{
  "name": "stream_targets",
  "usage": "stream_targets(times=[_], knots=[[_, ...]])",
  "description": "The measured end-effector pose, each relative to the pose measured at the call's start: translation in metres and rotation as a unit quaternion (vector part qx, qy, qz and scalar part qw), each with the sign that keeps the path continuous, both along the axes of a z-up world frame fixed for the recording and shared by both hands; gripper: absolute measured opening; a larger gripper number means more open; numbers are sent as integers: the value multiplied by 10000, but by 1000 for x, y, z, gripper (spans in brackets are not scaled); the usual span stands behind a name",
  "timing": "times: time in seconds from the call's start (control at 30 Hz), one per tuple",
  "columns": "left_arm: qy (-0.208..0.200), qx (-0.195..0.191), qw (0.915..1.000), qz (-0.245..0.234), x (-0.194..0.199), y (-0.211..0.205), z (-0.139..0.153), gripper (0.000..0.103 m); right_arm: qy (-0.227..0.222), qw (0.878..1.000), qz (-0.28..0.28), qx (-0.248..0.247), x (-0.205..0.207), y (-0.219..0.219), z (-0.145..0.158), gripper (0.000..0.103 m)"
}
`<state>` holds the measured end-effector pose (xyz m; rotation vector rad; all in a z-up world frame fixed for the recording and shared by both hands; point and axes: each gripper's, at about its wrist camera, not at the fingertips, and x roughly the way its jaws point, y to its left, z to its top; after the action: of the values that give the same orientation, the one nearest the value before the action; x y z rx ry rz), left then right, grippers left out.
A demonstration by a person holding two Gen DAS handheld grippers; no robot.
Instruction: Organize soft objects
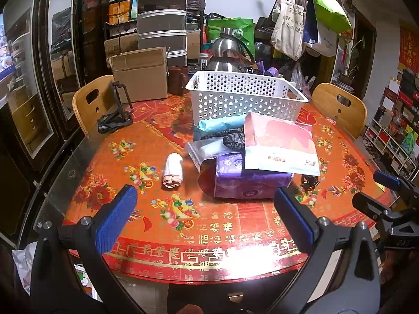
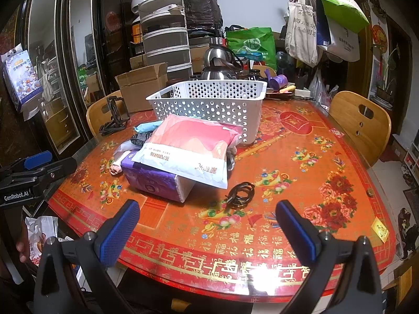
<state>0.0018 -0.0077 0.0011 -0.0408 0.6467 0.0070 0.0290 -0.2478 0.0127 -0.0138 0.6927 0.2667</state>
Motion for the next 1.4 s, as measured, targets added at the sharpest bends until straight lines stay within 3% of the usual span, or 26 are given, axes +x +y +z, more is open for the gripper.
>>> stream_targets(times=[1.4], knots=[[-2,-13,10000,18,0,4,0,103,4,10000,5,-6,2,1,-2,103]])
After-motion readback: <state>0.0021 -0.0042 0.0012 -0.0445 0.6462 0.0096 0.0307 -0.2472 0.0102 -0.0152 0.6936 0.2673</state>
